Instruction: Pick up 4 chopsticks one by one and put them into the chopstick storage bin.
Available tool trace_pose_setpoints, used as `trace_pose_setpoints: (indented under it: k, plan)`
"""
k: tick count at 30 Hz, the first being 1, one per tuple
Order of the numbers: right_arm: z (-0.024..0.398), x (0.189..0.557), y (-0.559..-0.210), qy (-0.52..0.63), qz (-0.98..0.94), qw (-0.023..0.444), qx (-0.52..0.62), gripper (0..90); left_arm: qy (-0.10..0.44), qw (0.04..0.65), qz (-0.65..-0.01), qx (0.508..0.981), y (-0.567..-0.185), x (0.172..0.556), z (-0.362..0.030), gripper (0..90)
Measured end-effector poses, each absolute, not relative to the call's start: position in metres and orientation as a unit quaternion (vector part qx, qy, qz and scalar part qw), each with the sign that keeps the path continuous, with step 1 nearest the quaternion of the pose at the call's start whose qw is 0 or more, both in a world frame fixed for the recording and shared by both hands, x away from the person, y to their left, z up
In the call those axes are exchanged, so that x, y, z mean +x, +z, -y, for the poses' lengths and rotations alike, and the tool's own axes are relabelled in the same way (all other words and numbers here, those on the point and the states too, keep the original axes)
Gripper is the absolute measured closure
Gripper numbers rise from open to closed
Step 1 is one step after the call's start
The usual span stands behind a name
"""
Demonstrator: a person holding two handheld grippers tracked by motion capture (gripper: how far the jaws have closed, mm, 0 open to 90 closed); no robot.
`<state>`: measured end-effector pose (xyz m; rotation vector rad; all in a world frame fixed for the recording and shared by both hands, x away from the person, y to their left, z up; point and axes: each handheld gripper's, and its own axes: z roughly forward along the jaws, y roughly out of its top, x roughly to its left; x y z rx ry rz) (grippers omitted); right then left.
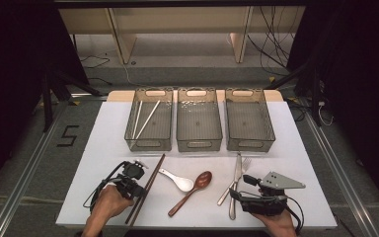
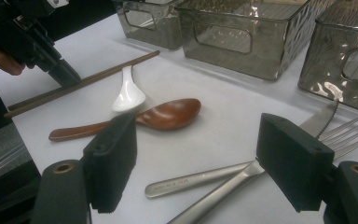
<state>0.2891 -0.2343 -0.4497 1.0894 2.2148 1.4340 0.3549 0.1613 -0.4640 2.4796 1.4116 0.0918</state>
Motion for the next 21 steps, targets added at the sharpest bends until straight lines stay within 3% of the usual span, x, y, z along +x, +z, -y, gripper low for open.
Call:
trace_pose_setpoints:
  k: [21]
  plan:
    - [0.2337, 0.2895, -0.4494, 0.497, -0.768, 0.142, 0.377, 29.8, 0.039, 0.152, -0.488, 0.858, -0.4636, 0.3556, -0.1642, 84.8]
